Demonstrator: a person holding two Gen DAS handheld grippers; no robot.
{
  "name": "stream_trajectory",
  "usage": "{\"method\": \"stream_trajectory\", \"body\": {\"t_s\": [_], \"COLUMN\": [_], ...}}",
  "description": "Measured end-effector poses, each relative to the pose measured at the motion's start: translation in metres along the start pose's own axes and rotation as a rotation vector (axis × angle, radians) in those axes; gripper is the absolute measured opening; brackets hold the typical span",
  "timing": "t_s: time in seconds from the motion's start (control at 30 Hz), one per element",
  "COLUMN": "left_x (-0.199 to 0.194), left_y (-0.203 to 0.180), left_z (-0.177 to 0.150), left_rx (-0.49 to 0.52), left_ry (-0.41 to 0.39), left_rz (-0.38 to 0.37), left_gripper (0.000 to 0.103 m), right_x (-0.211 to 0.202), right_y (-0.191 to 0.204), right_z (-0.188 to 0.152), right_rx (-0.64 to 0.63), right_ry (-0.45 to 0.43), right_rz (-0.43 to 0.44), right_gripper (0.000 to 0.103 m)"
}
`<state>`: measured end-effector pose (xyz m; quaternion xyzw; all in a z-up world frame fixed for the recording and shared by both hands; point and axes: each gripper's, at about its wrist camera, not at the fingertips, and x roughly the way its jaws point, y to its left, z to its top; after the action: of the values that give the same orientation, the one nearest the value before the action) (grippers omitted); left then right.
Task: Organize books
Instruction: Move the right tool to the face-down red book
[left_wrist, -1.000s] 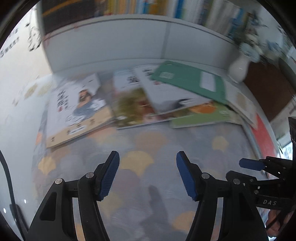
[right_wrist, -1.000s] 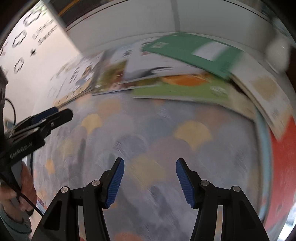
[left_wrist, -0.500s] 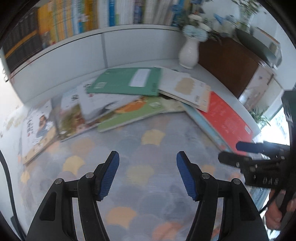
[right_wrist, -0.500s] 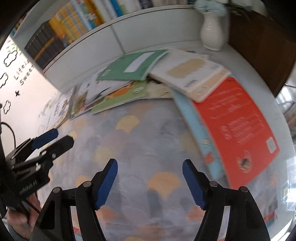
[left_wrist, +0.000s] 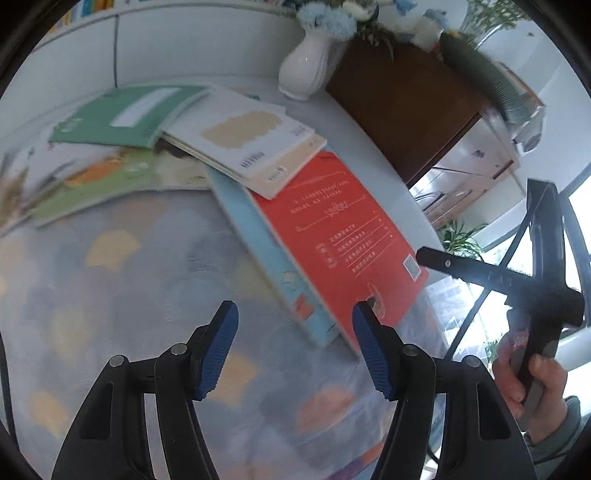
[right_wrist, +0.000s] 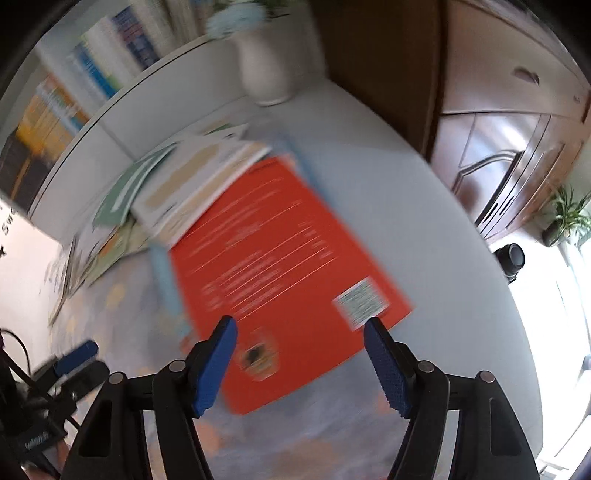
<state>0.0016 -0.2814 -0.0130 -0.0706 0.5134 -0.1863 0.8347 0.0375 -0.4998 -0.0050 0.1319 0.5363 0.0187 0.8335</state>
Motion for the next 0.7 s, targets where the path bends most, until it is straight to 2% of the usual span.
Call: {"method": "stream_trajectory", "body": {"t_s": [0.13,0.37,0.57,0.7], "left_x": [0.032,0.062,0.063,0.062], "left_y": [-0.017,-0.015,-0.008,-0.008], "left_z": [0.006,0.009,0.008,0.005], "left_rx": [-0.021,-0.107,-0.178,-0.177], "left_ry": [0.026,0.052,0.034,0.039], "left_rz": [0.029,0.047,0.027,0.034], "left_gripper": [0.062,0.062,0.062,0.062], "right_x": [0.025,0.059,0.071,0.066], "right_y": [-0.028,-0.036,-0.039,-0.035], "right_z": [0.031,0.057,0.060,0.052], "right_rx": [-0.012,-0.074,-0.110,-0.121], "right_ry": [0.054,0.115,0.165,0.208], "right_rz": [0.037,0.068,0.138,0.200], "right_gripper": [0.057,0.055,0.055,0.056]}}
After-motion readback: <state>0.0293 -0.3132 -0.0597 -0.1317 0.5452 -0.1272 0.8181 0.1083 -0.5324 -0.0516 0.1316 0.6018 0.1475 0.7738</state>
